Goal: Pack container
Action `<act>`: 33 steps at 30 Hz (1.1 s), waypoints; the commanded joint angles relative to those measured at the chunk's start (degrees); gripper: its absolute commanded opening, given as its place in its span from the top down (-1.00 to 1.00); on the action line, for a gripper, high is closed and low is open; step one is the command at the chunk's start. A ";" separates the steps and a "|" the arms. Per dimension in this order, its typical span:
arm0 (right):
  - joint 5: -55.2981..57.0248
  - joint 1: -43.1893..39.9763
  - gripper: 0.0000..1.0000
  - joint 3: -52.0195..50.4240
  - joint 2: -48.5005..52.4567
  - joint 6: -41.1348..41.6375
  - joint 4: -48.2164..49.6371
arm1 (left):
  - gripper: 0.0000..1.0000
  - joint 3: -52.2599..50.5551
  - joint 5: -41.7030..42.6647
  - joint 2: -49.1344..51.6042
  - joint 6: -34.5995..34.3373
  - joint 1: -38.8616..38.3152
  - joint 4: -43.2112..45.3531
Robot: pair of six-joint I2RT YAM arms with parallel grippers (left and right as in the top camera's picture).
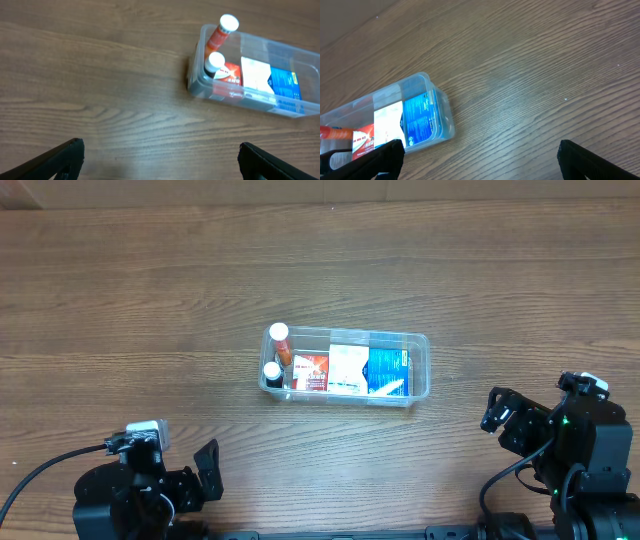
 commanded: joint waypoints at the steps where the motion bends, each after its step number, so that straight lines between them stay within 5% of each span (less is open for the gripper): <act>1: -0.33 0.22 -1.00 -0.22 -0.11 0.09 0.17 | -1.00 -0.42 0.22 0.09 -1.01 0.50 -1.14; 12: -0.92 0.26 -1.00 -0.33 -0.76 -4.57 3.23 | -1.00 -0.42 0.22 0.09 -1.01 0.50 -1.14; 19: -9.42 0.72 -1.00 -13.42 -14.82 -23.82 25.90 | -1.00 -0.42 0.22 0.09 -1.01 0.50 -1.14; 29: -12.04 3.26 -1.00 -41.92 -36.68 -24.46 56.08 | -1.00 -0.42 0.22 0.09 -1.01 0.50 -1.14; 33: -9.77 2.75 -1.00 -47.01 -36.61 -24.46 63.98 | -1.00 -0.42 0.22 0.09 -1.01 0.50 -1.14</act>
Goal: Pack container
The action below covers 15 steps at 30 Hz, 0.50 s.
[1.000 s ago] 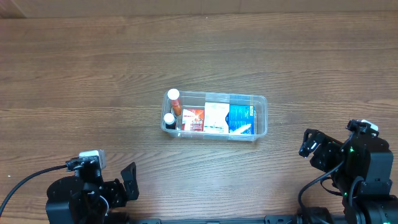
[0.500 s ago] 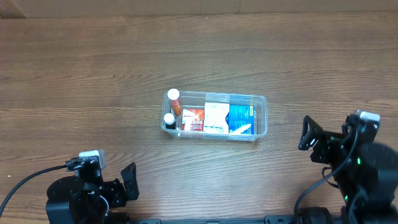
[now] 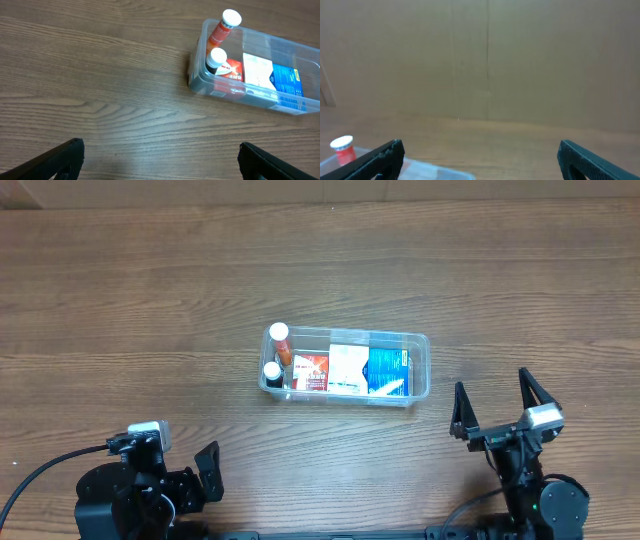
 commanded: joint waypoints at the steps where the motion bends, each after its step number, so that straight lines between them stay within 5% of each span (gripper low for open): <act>1: 3.26 -0.57 -1.00 -3.85 -0.70 -0.44 3.76 | -1.00 -0.02 0.22 0.09 -0.79 0.50 0.07; 15: 2.89 -0.74 -1.00 -11.04 -0.68 -2.34 1.75 | -1.00 -0.02 0.22 0.09 -0.79 0.50 0.07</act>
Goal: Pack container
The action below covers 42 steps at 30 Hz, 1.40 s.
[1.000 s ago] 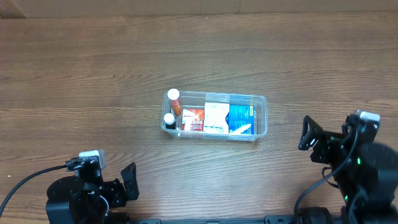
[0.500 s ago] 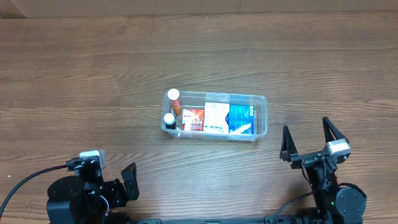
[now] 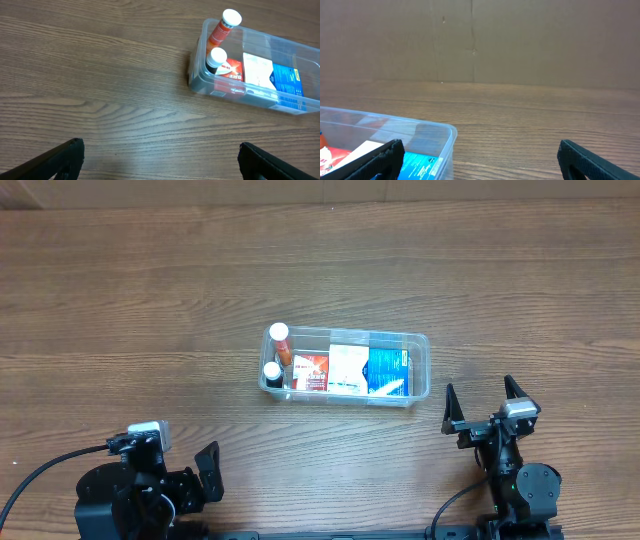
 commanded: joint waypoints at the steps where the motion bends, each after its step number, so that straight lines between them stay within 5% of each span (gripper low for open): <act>1: -0.31 -0.04 -1.00 -0.57 -0.63 -0.44 0.44 | -1.00 -0.02 0.22 0.09 -0.79 0.50 0.11; 29: -0.31 -0.04 -1.00 -0.57 -0.63 -0.44 0.44 | -1.00 -0.87 0.04 -0.24 -0.74 0.63 1.25; 37: -0.31 -0.04 -1.00 -0.57 -0.63 -0.44 0.44 | -0.99 -20.26 0.09 -13.20 1.03 0.61 21.20; 42: -0.31 -0.04 -1.00 -0.57 -0.63 -0.44 0.44 | -1.00 -31.85 0.00 -19.43 6.71 0.57 41.42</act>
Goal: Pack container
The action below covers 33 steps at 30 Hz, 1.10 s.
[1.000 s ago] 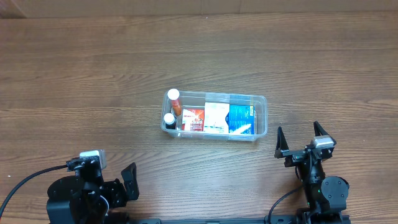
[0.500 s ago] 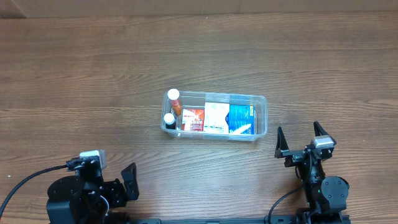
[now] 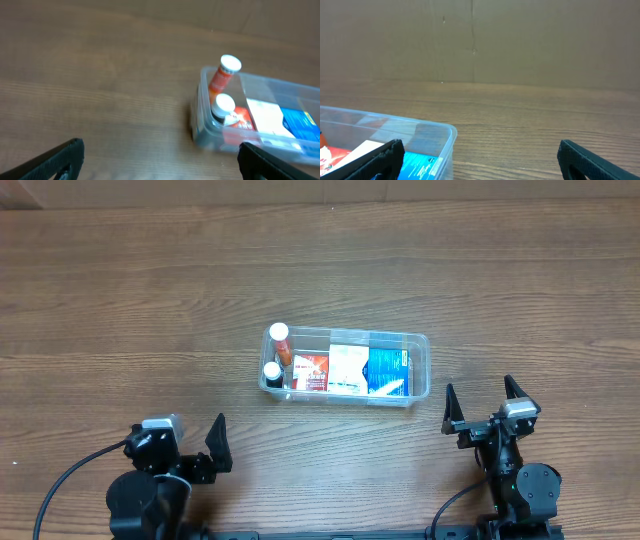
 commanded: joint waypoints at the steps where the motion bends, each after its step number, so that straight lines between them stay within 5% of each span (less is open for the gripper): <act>1: -0.28 -0.04 -1.00 -0.57 -0.63 -0.24 0.44 | -1.00 -7.93 0.00 -4.28 6.43 0.57 15.34; 6: -0.28 -0.04 -1.00 -0.57 -0.63 -0.24 0.44 | -1.00 -17.70 -0.02 -6.64 13.77 0.57 39.26; 10: -0.28 -0.04 -1.00 -0.57 -0.63 -0.24 0.44 | -1.00 -23.10 -1.90 -6.64 14.67 0.57 48.68; 17: -0.28 -0.04 -1.00 -0.57 -0.63 -0.24 0.44 | -1.00 -24.98 -6.86 -6.58 5.70 0.50 36.41; 33: -0.28 -0.04 -1.00 -0.57 -0.63 -0.24 0.44 | -1.00 -24.96 -5.68 -6.58 5.33 0.48 36.46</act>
